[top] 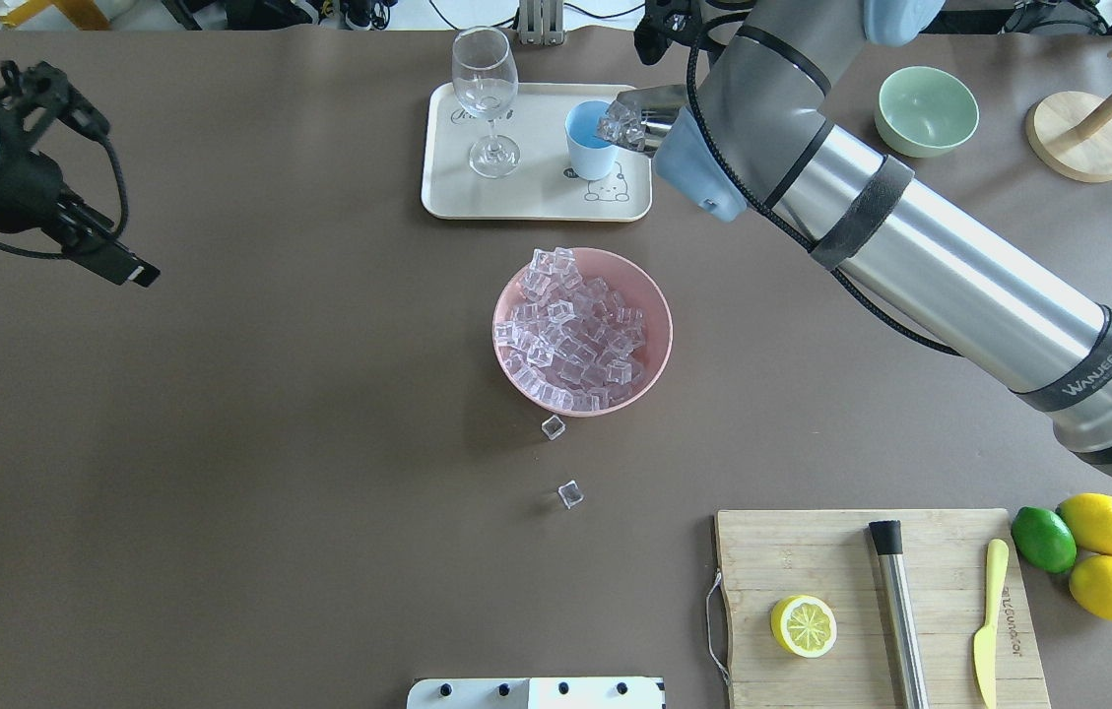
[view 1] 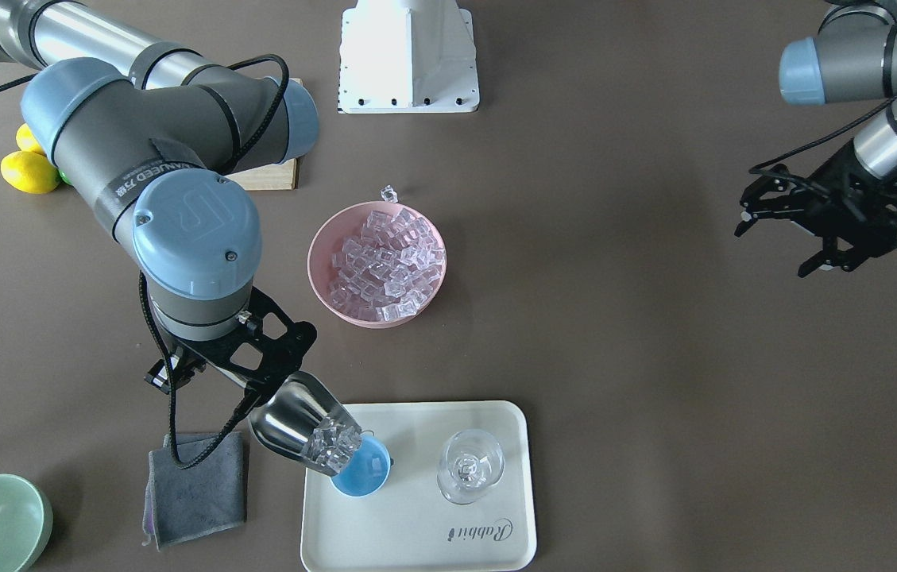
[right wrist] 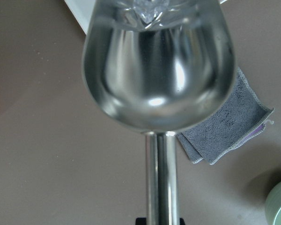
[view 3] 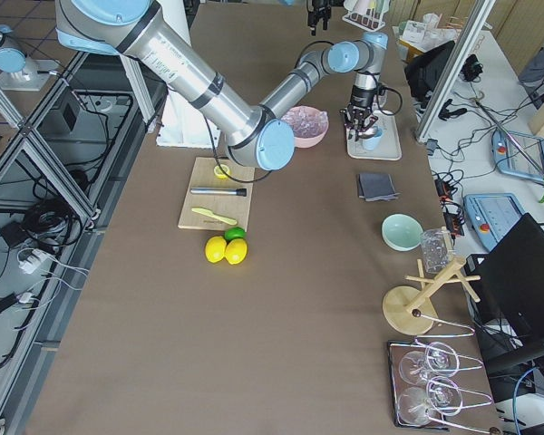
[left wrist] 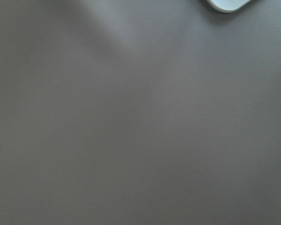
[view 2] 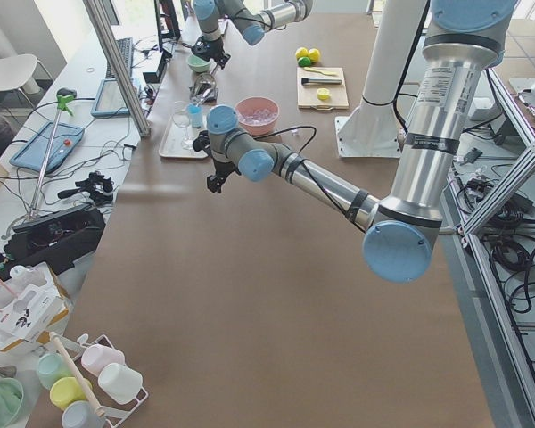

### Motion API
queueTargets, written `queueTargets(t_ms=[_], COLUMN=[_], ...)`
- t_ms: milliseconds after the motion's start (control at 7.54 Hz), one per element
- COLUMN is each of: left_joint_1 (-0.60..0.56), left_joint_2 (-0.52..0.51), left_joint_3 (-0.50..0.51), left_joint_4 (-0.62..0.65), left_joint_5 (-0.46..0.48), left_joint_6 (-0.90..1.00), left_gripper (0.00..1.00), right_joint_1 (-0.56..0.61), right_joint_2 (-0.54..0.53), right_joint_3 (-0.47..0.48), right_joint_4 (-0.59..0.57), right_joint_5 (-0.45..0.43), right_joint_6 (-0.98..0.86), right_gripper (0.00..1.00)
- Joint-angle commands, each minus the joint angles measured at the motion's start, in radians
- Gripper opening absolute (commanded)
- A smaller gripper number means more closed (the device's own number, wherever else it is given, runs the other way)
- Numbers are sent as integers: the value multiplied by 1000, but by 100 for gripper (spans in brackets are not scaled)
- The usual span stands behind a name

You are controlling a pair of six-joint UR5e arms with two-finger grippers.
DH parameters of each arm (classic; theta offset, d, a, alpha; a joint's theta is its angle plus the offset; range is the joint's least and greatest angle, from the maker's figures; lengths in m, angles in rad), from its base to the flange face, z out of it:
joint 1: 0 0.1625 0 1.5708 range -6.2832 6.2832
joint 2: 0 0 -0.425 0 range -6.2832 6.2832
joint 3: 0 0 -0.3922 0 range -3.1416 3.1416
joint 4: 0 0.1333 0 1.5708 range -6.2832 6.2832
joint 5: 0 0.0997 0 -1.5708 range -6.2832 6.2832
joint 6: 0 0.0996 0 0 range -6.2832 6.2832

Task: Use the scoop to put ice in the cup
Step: 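Carry the scoop to the light-blue cup while the left arm withdraws, then tip the scoop over the light-blue cup with the right gripper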

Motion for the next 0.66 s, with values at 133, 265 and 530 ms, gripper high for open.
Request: queueTargets(t_ms=[133, 265, 530], left_joint_1=[-356, -390, -490], left_joint_2=[144, 195, 244], left_joint_3=[49, 74, 172], left_joint_4=[181, 190, 195], left_joint_5=[-6, -4, -1], left_joint_6=[10, 17, 208], left_gripper=[99, 99, 99], right_joint_1=[0, 0, 0], right_joint_2=[50, 47, -33], right_joint_3=[-34, -27, 103], right_joint_4=[-65, -67, -70], right_joint_5=[-62, -64, -62], right_joint_6=[-52, -58, -57], right_gripper=[0, 0, 0])
